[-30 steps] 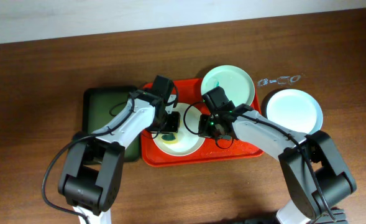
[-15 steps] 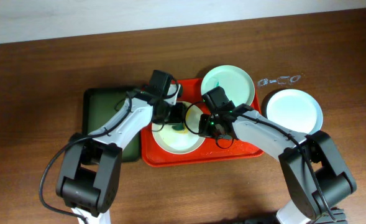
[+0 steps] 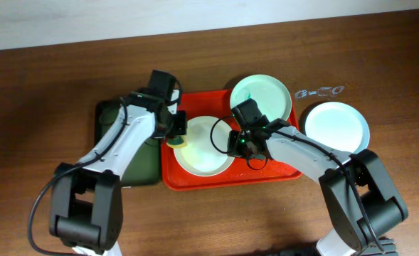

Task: Clean dirty plates on tray and stack at the side
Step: 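Scrub the held white plate with the sponge using left gripper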

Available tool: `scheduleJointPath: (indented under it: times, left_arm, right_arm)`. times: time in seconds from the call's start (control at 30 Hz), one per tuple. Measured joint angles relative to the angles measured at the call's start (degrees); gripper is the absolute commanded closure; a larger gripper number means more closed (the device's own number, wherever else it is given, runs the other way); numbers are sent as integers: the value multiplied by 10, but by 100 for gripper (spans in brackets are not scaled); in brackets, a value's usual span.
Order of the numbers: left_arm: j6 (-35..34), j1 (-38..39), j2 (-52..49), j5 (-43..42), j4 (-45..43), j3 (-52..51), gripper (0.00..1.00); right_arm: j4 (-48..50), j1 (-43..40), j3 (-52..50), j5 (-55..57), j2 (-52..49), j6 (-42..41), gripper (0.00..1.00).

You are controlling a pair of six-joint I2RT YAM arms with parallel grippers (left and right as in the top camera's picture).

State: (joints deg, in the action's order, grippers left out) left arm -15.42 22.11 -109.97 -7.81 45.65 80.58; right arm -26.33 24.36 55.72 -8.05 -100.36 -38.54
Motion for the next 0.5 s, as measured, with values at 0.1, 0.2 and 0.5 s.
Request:
scheduleJointPath:
  times: [0.1, 0.2, 0.5]
  left_arm:
    - [0, 31, -1, 7, -9, -12, 100]
    - [-1, 43, -21, 9, -28, -12, 100]
    - [-23, 58, -73, -37, -56, -11, 100]
  right_arm:
    - [0, 0, 0, 0, 0, 0, 96]
    - [0, 0, 0, 0, 0, 0, 96]
    - [-3, 0, 0, 5, 0, 0, 96]
